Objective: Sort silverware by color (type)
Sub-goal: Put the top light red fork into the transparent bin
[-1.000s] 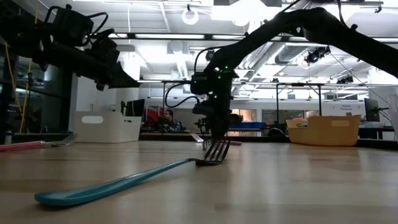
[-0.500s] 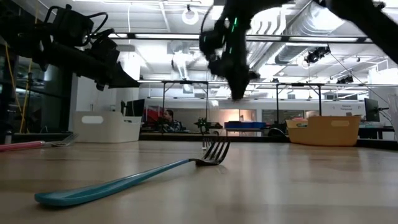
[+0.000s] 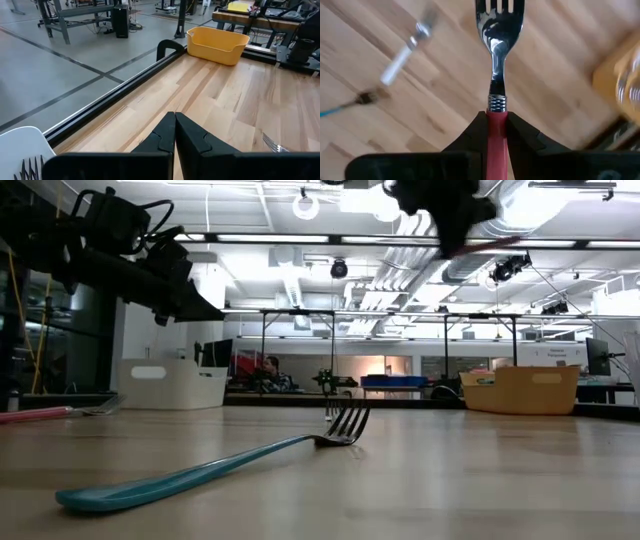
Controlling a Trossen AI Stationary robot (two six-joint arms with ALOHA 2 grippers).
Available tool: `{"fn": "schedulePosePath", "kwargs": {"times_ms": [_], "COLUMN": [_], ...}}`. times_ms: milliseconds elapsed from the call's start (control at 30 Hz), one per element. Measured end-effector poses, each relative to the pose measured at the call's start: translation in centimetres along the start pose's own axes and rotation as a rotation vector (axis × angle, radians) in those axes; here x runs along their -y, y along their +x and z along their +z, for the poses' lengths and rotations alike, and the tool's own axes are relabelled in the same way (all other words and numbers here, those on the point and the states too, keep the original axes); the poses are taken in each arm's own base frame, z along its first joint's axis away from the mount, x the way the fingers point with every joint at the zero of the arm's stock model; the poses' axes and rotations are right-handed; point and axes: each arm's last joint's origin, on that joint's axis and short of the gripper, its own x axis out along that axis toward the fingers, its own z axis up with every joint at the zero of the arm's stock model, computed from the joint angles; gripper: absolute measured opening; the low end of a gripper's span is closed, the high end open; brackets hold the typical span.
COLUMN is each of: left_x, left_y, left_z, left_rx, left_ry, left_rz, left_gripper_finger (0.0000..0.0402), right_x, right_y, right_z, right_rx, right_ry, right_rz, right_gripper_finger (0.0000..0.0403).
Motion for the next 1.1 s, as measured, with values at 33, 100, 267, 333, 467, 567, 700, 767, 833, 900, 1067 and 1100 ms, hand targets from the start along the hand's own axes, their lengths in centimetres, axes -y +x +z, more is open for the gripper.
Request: {"fn": "schedulePosePath", "kwargs": {"times_ms": [33,100,267,333,467,567,700,767,833,900,1067,1100], "left_x": [0.0,0.0,0.0,0.0,0.0,0.0,0.0,0.0,0.0,0.0,0.0,0.0], "left_y": [0.0,0.0,0.0,0.0,0.0,0.0,0.0,0.0,0.0,0.0,0.0,0.0], "left_z": [0.0,0.0,0.0,0.0,0.0,0.0,0.0,0.0,0.0,0.0,0.0,0.0], "left_rx": [0.000,0.000,0.001,0.001,0.001,0.000,0.000,0.000,-0.001,-0.001,-0.001,-0.001], "left_ry": [0.002,0.009,0.017,0.017,0.017,0.017,0.017,0.017,0.017,0.017,0.018,0.018], "left_rz": [0.000,0.000,0.000,0.000,0.000,0.000,0.001,0.001,0.001,0.001,0.001,0.001], "left_gripper_finger": [0.0001,0.0001,0.0001,0.0001,0.0001,0.0001,0.0001,0.0001,0.0001,0.0001,0.0001,0.0001], "right_x": [0.0,-0.1,-0.8,-1.2,-2.2,-3.0,-4.0,-4.6,-5.1,-5.5,-6.6,-6.9], "right_y": [0.3,1.0,1.9,2.0,2.8,3.7,4.9,5.3,5.7,6.2,7.9,8.1], "right_z": [-1.3,-3.9,-10.9,-13.7,-18.5,-21.5,-24.1,-24.8,-25.3,-25.7,-26.2,-26.3], "right_rx": [-0.012,-0.028,-0.055,-0.061,-0.088,-0.107,-0.114,-0.130,-0.136,-0.136,-0.181,-0.191], "right_ry": [0.021,0.060,0.152,0.197,0.279,0.330,0.378,0.393,0.401,0.403,0.381,0.377], "right_rz": [-0.007,-0.015,0.042,0.072,0.109,0.121,0.115,0.118,0.115,0.096,0.032,0.032], "right_gripper_finger": [0.0041,0.0041,0.0041,0.0041,0.0041,0.0041,0.0041,0.0041,0.0041,0.0041,0.0041,0.0041]}}
